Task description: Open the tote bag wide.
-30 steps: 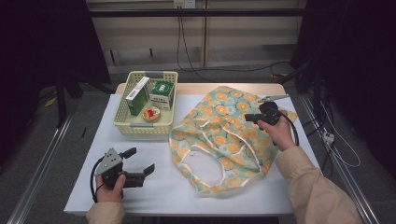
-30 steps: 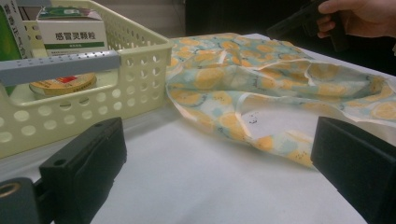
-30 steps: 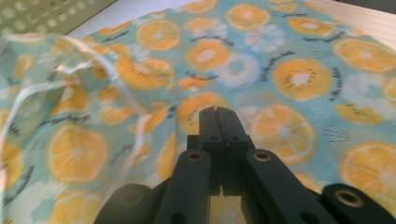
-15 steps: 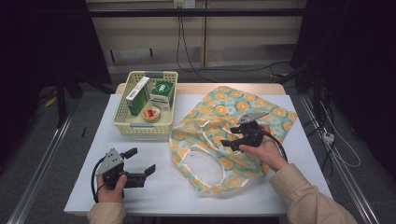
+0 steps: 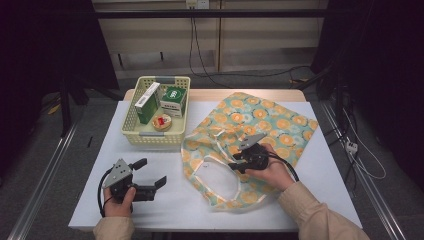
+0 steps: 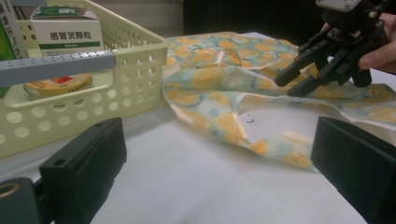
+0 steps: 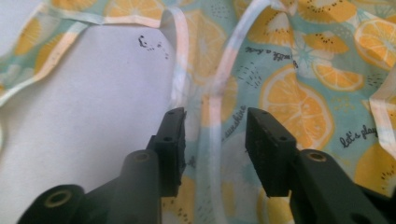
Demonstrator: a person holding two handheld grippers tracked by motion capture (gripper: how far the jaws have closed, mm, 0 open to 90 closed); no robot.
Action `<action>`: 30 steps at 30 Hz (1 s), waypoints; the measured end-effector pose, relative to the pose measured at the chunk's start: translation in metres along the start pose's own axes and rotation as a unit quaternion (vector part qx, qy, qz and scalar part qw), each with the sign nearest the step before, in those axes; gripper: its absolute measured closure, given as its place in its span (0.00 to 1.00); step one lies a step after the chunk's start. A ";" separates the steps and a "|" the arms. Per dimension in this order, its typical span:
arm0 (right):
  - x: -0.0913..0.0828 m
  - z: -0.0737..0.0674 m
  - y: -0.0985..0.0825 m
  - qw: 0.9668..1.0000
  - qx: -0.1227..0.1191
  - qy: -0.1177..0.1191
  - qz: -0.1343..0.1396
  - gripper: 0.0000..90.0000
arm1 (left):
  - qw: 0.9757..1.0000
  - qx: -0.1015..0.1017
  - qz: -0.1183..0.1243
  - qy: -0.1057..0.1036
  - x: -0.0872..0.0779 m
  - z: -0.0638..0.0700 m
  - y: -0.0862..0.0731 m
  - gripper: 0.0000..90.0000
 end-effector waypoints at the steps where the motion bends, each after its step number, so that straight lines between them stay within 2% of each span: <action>1: 0.001 0.000 -0.001 1.000 0.000 0.000 -0.002 0.75 | 1.000 -0.002 0.001 0.000 0.000 0.000 0.000 0.04; 3: 0.002 0.000 -0.003 1.000 0.003 0.001 -0.007 0.84 | 1.000 -0.001 0.001 0.000 0.000 0.000 0.000 0.04; 4: 0.002 0.000 -0.003 1.000 0.008 0.004 -0.007 0.94 | 1.000 -0.002 0.002 0.000 0.000 0.000 0.000 0.04; 5: 0.001 -0.003 -0.003 1.000 0.015 0.018 -0.006 0.99 | 1.000 -0.001 0.002 0.000 0.000 0.000 0.000 0.04; 7: -0.001 -0.003 -0.002 1.000 0.017 0.011 0.000 1.00 | 1.000 0.000 0.002 0.000 0.000 0.000 0.001 0.04; 10: -0.005 -0.007 -0.002 1.000 0.019 0.013 -0.002 1.00 | 1.000 0.001 0.001 -0.001 0.000 0.000 0.001 0.04; 15: -0.012 -0.028 0.003 0.997 0.044 0.067 0.010 1.00 | 1.000 0.001 0.002 -0.002 0.001 0.002 0.001 0.04; 18: -0.015 -0.033 0.010 0.997 0.038 0.069 0.018 1.00 | 1.000 0.001 0.002 -0.001 0.001 0.002 0.002 0.04; 19: -0.016 -0.030 0.011 0.996 0.044 0.069 0.022 1.00 | 1.000 0.000 0.002 0.000 0.001 0.002 0.002 0.04; 24: -0.024 -0.002 0.020 0.995 0.079 0.041 0.046 1.00 | 1.000 0.002 0.002 -0.001 0.001 0.002 0.001 0.04; 27: -0.029 0.020 0.022 0.995 0.085 0.019 0.049 1.00 | 1.000 0.002 -0.001 -0.001 0.001 0.001 0.000 0.04; 30: -0.034 0.039 0.025 0.992 0.111 0.005 0.062 1.00 | 1.000 0.001 0.000 -0.001 0.001 0.001 0.000 0.04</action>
Point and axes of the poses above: each handheld gripper's, and its own axes: x roughly forward along the jaws, y roughly out of its top, z roughly to its right, the point moved 9 cm from there along x, roughly forward along the jaws, and after that the axes turned 11 degrees about z, right-handed, at the moved point
